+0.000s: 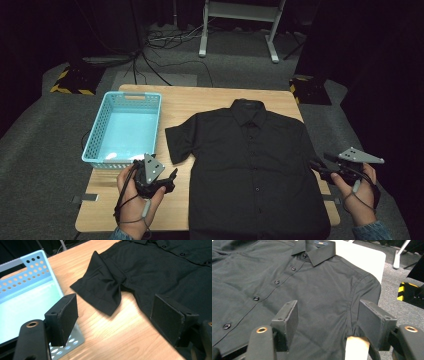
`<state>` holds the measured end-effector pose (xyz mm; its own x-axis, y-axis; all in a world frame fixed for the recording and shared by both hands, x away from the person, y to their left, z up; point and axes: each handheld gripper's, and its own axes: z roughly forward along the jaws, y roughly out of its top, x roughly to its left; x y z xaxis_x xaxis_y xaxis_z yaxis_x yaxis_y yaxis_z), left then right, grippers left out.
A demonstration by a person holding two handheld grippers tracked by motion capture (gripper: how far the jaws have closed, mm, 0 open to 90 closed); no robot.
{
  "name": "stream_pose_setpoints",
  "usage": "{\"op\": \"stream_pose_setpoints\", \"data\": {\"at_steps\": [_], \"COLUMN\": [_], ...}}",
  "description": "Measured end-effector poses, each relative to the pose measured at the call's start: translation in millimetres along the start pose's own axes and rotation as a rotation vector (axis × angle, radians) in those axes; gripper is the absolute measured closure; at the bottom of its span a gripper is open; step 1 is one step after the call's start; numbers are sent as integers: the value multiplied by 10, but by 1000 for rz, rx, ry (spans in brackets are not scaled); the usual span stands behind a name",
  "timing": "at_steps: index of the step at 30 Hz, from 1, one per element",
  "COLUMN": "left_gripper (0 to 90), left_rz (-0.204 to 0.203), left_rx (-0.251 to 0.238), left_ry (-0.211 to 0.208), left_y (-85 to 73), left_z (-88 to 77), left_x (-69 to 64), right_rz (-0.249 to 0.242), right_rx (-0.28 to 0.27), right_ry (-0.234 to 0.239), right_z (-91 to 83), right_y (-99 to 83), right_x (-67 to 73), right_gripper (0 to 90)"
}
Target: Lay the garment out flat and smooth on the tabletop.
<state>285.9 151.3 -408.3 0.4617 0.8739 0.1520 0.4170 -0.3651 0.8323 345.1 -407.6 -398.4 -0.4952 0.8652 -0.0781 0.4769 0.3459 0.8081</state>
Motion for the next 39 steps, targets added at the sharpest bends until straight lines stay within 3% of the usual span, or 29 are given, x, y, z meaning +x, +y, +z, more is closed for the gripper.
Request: {"op": "stream_pose_setpoints", "data": {"at_steps": [11,20,25,39], "left_gripper": [195,192,190,195], "left_rz": [4,-5,-8,-73], "left_rx": [-12,-13,0,64], "left_ry": [-4,-13,-7,-5], "left_y": [-196,-398,-539,-990], "left_z": [-284,-427,-450,-436], "left_x": [180,327,410,649], "right_rz": [-12,-7,2,36], "right_rx": [-2,6,22,72], "right_ry": [20,34,42,56], "right_z": [-217,-265,-261,-181], "right_y": [-147,-316,-417,-751], "right_x": [22,15,0,-44], "right_gripper": [300,269,253,223]}}
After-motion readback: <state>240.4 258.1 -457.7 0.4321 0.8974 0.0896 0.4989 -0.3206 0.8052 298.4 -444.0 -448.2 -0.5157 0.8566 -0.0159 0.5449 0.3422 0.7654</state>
